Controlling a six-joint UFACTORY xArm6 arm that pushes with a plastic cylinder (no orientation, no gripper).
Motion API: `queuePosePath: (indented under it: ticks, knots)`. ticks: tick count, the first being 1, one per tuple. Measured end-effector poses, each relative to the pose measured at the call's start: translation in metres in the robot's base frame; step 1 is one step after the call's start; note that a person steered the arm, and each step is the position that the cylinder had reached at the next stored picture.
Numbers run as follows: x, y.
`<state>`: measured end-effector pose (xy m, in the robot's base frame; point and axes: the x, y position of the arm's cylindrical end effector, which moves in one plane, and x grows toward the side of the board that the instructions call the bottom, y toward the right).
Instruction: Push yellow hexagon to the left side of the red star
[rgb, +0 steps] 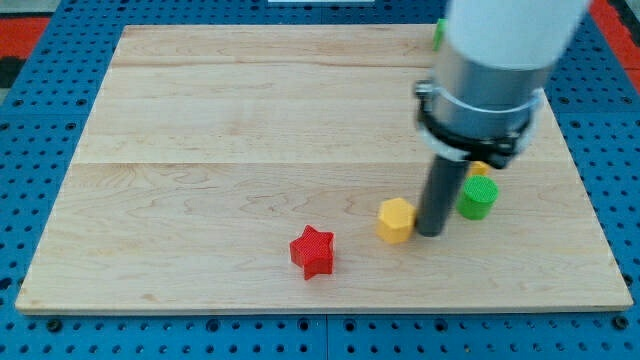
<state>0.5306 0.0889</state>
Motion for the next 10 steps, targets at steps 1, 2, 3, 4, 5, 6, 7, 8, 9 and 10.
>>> queuePosePath:
  ticks: [1,2,3,4,5,6,7,8,9,10]
  knots:
    - [-0.029,-0.03]
    - [-0.043,-0.075]
    - [-0.043,-0.105]
    - [-0.045,-0.105]
    - [-0.045,-0.079]
    - [-0.039,-0.062]
    - [-0.033,-0.078]
    - [-0.03,-0.098]
    - [-0.03,-0.128]
    - [-0.028,-0.152]
